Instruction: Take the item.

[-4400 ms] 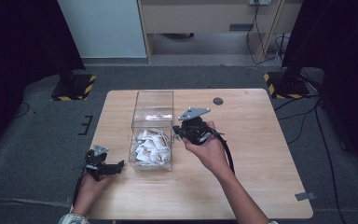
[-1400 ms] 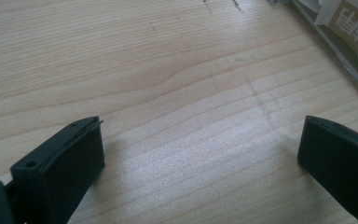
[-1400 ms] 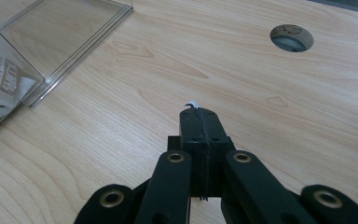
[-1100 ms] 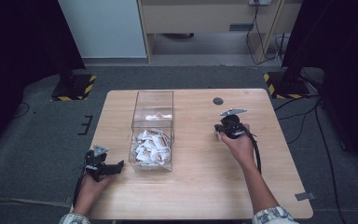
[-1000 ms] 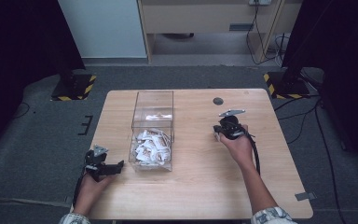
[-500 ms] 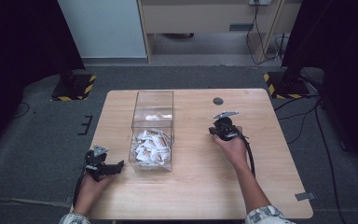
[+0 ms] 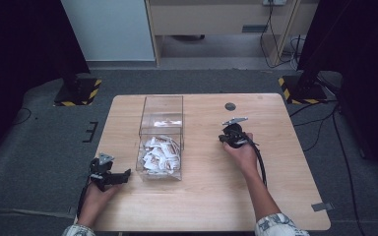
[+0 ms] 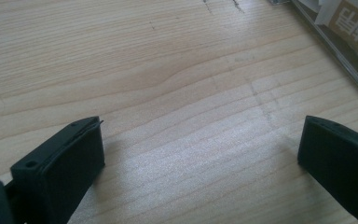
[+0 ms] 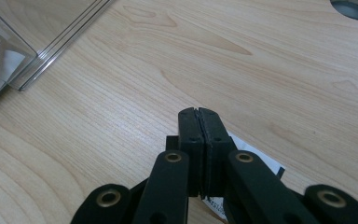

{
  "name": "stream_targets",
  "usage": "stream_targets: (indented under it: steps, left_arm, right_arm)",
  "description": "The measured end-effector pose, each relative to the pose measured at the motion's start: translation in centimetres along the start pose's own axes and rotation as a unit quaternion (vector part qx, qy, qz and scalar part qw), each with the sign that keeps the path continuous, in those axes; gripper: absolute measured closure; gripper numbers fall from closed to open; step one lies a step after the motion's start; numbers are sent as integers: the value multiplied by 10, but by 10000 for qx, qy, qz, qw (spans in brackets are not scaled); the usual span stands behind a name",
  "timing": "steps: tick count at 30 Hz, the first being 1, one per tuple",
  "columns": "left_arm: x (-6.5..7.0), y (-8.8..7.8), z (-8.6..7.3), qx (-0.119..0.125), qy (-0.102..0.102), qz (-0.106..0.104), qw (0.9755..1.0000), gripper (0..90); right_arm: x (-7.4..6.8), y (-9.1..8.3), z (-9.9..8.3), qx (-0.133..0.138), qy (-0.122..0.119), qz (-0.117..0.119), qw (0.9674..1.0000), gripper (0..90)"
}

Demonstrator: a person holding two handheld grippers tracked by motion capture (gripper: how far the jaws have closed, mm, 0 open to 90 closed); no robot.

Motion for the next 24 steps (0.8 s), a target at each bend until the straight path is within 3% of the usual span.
stream_targets:
  steps: [12, 24]
  left_arm:
    - [0, 0, 0, -1, 2, 0, 10000, 0]
    - [0, 0, 0, 1, 3, 6, 10000, 0]
  right_arm:
    - [-2, 9, 8, -2, 14, 3, 10000, 858]
    - [-5, 12, 7, 14, 182, -5, 9998, 720]
Point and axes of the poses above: each handheld gripper's, and its own axes: y roughly forward along the jaws, z roughly out of its top, x roughly to its right, the point moved 9 cm from there along y, roughly forward along the jaws, and after that the axes turned 12 degrees about -y, right-handed, at the moved point
